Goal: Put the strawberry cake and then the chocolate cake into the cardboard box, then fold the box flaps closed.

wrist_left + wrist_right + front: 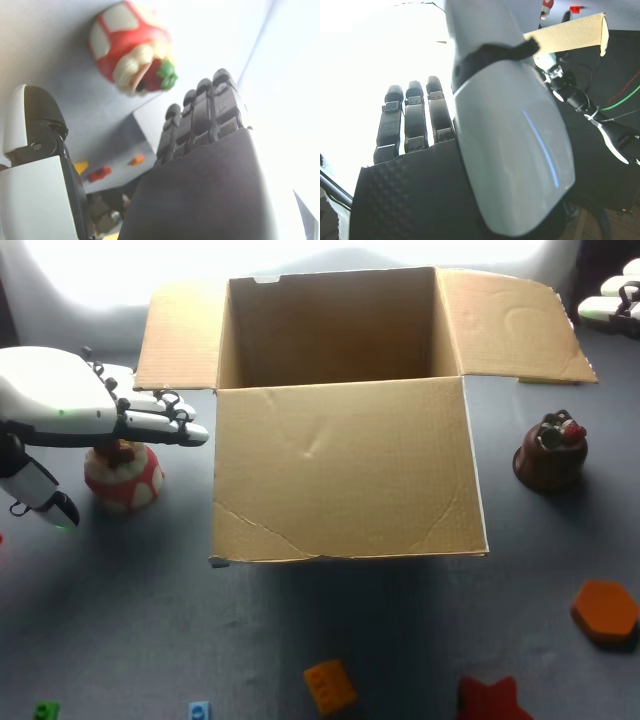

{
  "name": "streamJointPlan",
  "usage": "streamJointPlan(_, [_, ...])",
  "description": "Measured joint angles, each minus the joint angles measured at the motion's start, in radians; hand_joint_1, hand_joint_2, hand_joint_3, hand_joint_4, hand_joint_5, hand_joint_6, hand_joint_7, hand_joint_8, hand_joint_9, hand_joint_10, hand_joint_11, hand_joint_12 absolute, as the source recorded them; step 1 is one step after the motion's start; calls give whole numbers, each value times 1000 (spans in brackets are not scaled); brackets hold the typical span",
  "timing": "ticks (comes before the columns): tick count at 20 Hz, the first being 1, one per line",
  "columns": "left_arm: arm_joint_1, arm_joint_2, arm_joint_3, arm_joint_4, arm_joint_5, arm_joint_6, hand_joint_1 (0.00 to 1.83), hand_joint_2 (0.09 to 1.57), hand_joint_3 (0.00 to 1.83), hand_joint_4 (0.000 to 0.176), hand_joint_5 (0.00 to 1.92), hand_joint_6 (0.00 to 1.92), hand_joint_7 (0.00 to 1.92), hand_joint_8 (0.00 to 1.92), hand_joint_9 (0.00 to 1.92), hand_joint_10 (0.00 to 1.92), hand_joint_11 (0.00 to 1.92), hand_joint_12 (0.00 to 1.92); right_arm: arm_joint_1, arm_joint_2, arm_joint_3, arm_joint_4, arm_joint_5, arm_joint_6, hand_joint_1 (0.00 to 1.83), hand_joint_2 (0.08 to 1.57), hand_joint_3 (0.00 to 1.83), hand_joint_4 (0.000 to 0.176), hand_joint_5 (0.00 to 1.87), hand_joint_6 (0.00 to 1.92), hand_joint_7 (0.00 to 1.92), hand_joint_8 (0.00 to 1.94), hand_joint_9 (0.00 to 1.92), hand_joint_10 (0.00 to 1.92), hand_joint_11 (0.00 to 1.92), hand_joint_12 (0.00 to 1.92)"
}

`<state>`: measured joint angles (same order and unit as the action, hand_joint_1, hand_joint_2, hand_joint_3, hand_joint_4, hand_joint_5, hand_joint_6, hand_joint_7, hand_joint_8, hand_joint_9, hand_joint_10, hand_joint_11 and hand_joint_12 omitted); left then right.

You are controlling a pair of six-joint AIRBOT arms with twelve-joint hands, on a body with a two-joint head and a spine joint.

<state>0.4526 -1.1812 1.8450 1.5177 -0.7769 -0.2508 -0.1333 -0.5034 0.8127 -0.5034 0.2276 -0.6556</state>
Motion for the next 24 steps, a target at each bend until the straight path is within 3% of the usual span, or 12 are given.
streamJointPlan(2, [0, -16, 16, 13, -2, 0, 1157, 925, 0, 64, 37, 11, 0, 0, 0, 0, 0, 0, 0, 0, 0, 0, 0, 0, 1207, 1044, 0, 15, 0, 0, 0, 0, 0, 0, 0, 0])
streamJointPlan(6, [0, -42, 53, 22, -1, 0, 1171, 937, 1, 75, 41, 10, 0, 0, 0, 0, 0, 0, 0, 0, 0, 0, 1, 0, 1192, 1041, 0, 25, 0, 0, 0, 0, 0, 0, 0, 0])
streamJointPlan(10, [0, -70, 92, 23, 4, 0, 1226, 949, 6, 57, 44, 6, 0, 0, 0, 0, 7, 4, 0, 0, 0, 0, 1, 0, 1187, 1041, 0, 28, 0, 0, 0, 0, 0, 0, 0, 0])
streamJointPlan(14, [0, -80, 95, 22, 0, 0, 1246, 938, 0, 61, 85, 16, 0, 0, 0, 0, 51, 30, 0, 0, 0, 0, 3, 0, 1183, 1041, 0, 20, 0, 0, 0, 0, 0, 0, 0, 0])
streamJointPlan(16, [0, -80, 95, 23, -1, 0, 1251, 942, 0, 73, 161, 15, 48, 4, 0, 0, 1, 388, 0, 0, 0, 0, 4, 0, 1201, 1042, 0, 19, 0, 0, 0, 0, 0, 0, 0, 0])
streamJointPlan(17, [2, -80, 95, 22, 0, 0, 1254, 955, 4, 78, 211, 17, 144, 11, 103, 23, 0, 603, 0, 0, 0, 1, 4, 0, 1207, 1036, 0, 16, 0, 0, 0, 0, 0, 0, 0, 0])
streamJointPlan(19, [10, -80, 95, 18, 0, 0, 1282, 979, 10, 67, 362, 23, 410, 28, 440, 73, 23, 1048, 0, 0, 0, 1, 5, 0, 1195, 1041, 0, 27, 0, 0, 0, 0, 0, 0, 0, 0])
streamJointPlan(20, [13, -80, 90, 23, 2, 0, 1274, 996, 15, 61, 423, 32, 470, 29, 509, 88, 36, 1192, 0, 0, 0, 1, 5, 0, 1211, 1030, 0, 30, 0, 0, 0, 0, 0, 0, 0, 0])
streamJointPlan(21, [17, -80, 88, 26, 0, 0, 1236, 1034, 32, 66, 511, 75, 534, 54, 587, 155, 59, 1375, 0, 0, 0, 1, 4, 0, 1212, 1030, 0, 28, 0, 0, 0, 0, 0, 0, 0, 0])
streamJointPlan(22, [18, -79, 85, 12, 1, 0, 1239, 1069, 43, 66, 510, 283, 540, 205, 473, 689, 138, 1518, 0, 0, 0, 1, 5, 0, 1160, 1050, 2, 27, 0, 0, 0, 0, 0, 0, 0, 0])
streamJointPlan(23, [18, -79, 81, 6, 3, 0, 1239, 1069, 43, 66, 510, 283, 540, 205, 473, 689, 138, 1518, 0, 0, 0, 1, 6, 0, 1160, 1050, 2, 27, 0, 0, 0, 0, 0, 0, 0, 0])
streamJointPlan(24, [20, -77, 75, -8, 4, 0, 1263, 1112, 56, 54, 303, 1094, 161, 1293, 262, 1475, 276, 1745, 0, 0, 0, 1, 7, 0, 1162, 1040, 0, 31, 0, 0, 0, 0, 0, 0, 0, 0])
